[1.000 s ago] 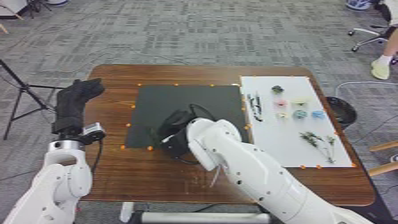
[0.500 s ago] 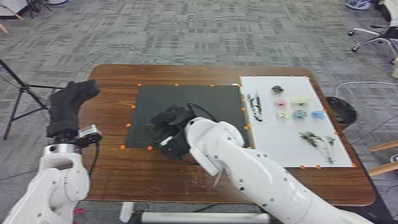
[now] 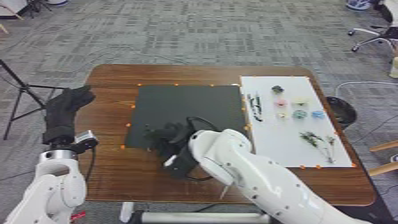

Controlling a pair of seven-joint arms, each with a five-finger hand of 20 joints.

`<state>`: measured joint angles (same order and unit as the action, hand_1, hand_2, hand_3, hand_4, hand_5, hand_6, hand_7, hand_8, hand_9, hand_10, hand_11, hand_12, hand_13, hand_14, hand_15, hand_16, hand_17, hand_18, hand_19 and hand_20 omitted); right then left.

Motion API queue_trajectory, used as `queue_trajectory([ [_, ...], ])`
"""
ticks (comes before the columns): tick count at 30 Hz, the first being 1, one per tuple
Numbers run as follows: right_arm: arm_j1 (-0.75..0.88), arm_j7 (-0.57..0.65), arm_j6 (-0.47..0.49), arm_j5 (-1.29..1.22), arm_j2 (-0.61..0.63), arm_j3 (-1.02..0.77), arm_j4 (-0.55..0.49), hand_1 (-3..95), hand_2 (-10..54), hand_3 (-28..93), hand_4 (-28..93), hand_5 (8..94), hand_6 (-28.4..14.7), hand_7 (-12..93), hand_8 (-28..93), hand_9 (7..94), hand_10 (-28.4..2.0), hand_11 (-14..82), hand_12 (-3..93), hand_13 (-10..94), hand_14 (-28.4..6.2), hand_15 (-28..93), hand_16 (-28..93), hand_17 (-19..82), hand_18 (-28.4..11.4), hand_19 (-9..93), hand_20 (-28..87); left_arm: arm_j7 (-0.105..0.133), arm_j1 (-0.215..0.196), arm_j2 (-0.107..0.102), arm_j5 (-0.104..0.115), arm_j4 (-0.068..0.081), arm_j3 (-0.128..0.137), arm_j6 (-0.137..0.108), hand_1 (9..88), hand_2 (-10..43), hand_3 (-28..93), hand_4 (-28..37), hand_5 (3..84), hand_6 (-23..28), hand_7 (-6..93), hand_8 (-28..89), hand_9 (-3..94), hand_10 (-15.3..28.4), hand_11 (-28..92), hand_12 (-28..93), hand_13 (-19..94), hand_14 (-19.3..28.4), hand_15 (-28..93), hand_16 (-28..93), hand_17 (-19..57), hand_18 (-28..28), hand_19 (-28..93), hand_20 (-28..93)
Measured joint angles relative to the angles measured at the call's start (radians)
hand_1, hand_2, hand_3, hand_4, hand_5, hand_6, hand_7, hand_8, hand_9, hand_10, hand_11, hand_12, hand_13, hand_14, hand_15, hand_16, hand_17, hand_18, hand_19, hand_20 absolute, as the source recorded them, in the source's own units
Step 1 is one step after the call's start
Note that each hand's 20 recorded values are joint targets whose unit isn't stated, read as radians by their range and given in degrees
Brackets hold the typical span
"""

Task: Arrange flowers

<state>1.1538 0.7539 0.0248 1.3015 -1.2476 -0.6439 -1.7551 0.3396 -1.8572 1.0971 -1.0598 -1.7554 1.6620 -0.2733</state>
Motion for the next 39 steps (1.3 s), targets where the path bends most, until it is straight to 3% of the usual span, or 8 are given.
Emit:
queue_trajectory([
  [7, 0.028, -0.011, -0.057, -0.007, 0.048, -0.016, -0.054, 28.5, 7.6, 50, -5, 68.3, -7.4, 12, -4, 72.2, -19.4, 9.6, 14.3, 92, -7.5, 40, 33, 64, -11.9, 88, 36, -0.004, -0.006, 0.007, 0.001, 0.020, 0.025, -0.008, 17.4, 20.7, 67, -28.3, 59.1, 2.5, 15.5, -7, 55.9, 15.3, 21, 14, 46, 17.9, 24, 2, 12.5, 11.8, 11, 23],
  [15, 0.024, -0.014, -0.072, 0.009, 0.054, -0.047, -0.035, 28.4, 7.8, 50, -5, 67.1, -8.1, 10, -5, 70.1, -19.8, 8.8, 13.9, 92, -7.8, 39, 33, 63, -11.8, 88, 35, -0.014, -0.015, 0.014, 0.004, 0.052, 0.036, -0.020, 17.3, 21.6, 67, -28.3, 59.4, 2.6, 15.4, -7, 56.0, 15.2, 21, 14, 46, 17.9, 24, 2, 12.5, 11.7, 11, 23],
  [39, 0.005, -0.003, -0.025, -0.015, -0.010, -0.017, 0.014, 28.6, 8.6, 47, -4, 64.8, -9.0, 8, -4, 66.8, -20.4, 8.4, 12.4, 91, -8.3, 39, 33, 62, -11.9, 88, 34, -0.019, -0.008, 0.017, 0.004, 0.048, 0.013, -0.014, 17.1, 20.8, 67, -28.3, 58.9, 2.8, 15.2, -7, 55.5, 15.2, 21, 14, 46, 17.9, 24, 2, 12.3, 11.6, 11, 23],
])
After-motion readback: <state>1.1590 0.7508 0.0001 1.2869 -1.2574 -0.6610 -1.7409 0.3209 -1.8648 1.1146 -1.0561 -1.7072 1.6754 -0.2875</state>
